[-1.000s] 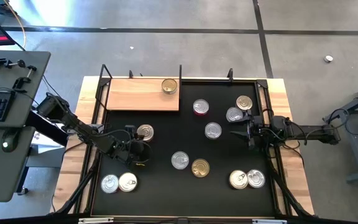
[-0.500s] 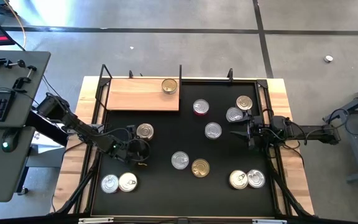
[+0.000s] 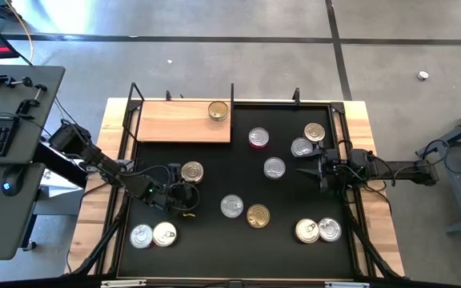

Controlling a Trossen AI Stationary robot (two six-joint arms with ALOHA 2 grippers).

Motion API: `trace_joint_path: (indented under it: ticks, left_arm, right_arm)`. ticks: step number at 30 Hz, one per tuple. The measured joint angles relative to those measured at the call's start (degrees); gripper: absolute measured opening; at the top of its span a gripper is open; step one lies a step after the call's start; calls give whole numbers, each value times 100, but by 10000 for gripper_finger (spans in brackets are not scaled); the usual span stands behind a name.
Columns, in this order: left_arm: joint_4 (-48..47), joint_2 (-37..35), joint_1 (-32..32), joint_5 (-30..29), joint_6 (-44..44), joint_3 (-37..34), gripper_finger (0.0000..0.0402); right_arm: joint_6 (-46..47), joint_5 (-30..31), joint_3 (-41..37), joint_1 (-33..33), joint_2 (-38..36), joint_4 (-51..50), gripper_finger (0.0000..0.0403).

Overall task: Stack canned seafood by type on shelf
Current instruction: Put the pink blue tuna can on the shelf

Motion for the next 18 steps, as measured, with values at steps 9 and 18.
trace_joint_path:
  ticks: [9,18]
  left_arm:
    - [91,-7,0,-142,114,4,0]
    - [50,-13,-105,-219,531,390,0]
  right_arm:
    - [0,0,0,0,-1,1,224]
    - [1,1,1,-2,0,1,224]
